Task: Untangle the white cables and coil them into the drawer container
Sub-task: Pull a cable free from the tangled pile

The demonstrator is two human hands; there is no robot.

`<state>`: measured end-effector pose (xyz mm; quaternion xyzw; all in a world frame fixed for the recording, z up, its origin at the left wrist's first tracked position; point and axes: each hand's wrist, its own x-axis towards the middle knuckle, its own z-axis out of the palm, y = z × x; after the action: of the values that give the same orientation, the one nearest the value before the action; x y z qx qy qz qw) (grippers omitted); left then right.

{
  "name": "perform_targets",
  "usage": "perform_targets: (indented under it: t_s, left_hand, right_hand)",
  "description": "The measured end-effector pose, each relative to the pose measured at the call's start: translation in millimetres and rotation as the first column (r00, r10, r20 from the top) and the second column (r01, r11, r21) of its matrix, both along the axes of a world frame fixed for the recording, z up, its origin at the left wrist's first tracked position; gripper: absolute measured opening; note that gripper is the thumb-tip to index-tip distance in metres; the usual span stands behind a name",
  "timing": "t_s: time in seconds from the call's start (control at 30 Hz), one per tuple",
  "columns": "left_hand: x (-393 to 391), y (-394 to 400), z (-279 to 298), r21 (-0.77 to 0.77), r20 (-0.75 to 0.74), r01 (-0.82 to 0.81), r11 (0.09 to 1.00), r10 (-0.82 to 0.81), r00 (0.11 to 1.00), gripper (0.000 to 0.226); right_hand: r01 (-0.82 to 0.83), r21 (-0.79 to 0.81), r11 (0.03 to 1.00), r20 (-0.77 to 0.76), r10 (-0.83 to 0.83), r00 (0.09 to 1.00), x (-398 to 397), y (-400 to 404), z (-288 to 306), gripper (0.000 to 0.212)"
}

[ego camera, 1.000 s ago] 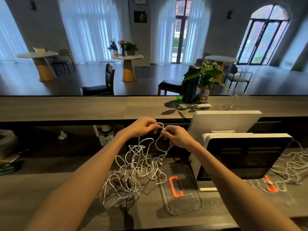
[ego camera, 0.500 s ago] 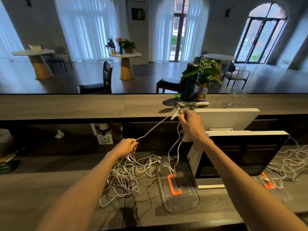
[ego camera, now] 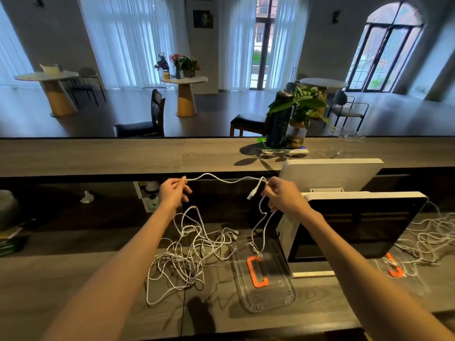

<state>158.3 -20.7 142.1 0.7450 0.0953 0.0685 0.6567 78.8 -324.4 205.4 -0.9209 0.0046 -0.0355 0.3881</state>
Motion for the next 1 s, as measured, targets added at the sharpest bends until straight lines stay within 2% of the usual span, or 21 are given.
perform_targets:
  t_s: [0.07,0.17,0.27,0.47,0.57,0.67,0.73,0.77,0.83,0.87,0.9,0.93,0.97,1.0]
  left_hand:
    - [-2,-6,20,0.006,0.03,0.076,0.997,-0.077,0.997,0.023]
    - [-9,-14,42,0.102,0.053,0.222,0.97,-0.228,0.972,0.021]
    - [-20,-19,49,0.092,0.068,0.315,0.944,-0.322,0.944,0.019]
    - [-53,-30,20,0.049,0.092,0.418,0.907,-0.421,0.902,0.02]
    - [-74,-44,-9,0.071,0.064,0.415,0.907,-0.419,0.906,0.024]
    - [-93,-57,-39,0.173,-0.021,0.39,0.904,-0.392,0.92,0.028]
    - [-105,-62,-55,0.226,-0.139,0.419,0.879,-0.397,0.907,0.031]
    - [-110,-63,-66,0.272,-0.211,0.452,0.85,-0.405,0.89,0.032]
    - [-122,-68,-84,0.487,-0.339,0.485,0.726,-0.355,0.871,0.031]
    - [-130,-71,-88,0.576,-0.345,0.449,0.683,-0.294,0.891,0.036]
    - [-138,-73,-89,0.606,-0.29,0.375,0.701,-0.245,0.925,0.039]
    - [-148,-76,-83,0.565,-0.232,0.317,0.761,-0.223,0.947,0.036]
    - [-156,-80,-77,0.421,-0.192,0.297,0.857,-0.236,0.953,0.035]
    - [-164,-84,-68,0.206,-0.224,0.331,0.921,-0.285,0.932,0.041]
  right_hand:
    - [-0.007,0.039,0.999,0.039,0.006,0.999,-5,5,-5,0.013]
    - [-0.04,0.078,0.996,0.071,0.035,0.997,-7,11,-9,0.01]
    - [-0.071,0.119,0.99,0.087,0.061,0.994,-14,11,-11,0.012]
    - [-0.128,0.157,0.979,0.202,0.095,0.975,-48,7,-18,0.015]
    - [-0.121,0.145,0.982,0.23,0.085,0.969,-72,5,-25,0.015]
    - [-0.084,0.145,0.986,0.2,0.054,0.978,-95,2,-37,0.016]
    - [-0.052,0.133,0.99,0.179,0.028,0.984,-108,1,-49,0.013]
    - [-0.036,0.138,0.99,0.167,0.013,0.986,-114,1,-56,0.012]
    - [-0.002,0.143,0.99,0.147,-0.02,0.989,-125,1,-69,0.012]
    - [0.009,0.13,0.991,0.142,-0.028,0.99,-129,2,-74,0.013]
    - [0.012,0.107,0.994,0.137,-0.026,0.99,-133,2,-80,0.013]
    - [0.013,0.072,0.997,0.132,-0.023,0.991,-136,2,-86,0.013]
    - [0.017,0.028,0.999,0.128,-0.021,0.992,-138,1,-93,0.014]
    - [0.018,-0.01,1.0,0.12,-0.017,0.993,-139,1,-98,0.014]
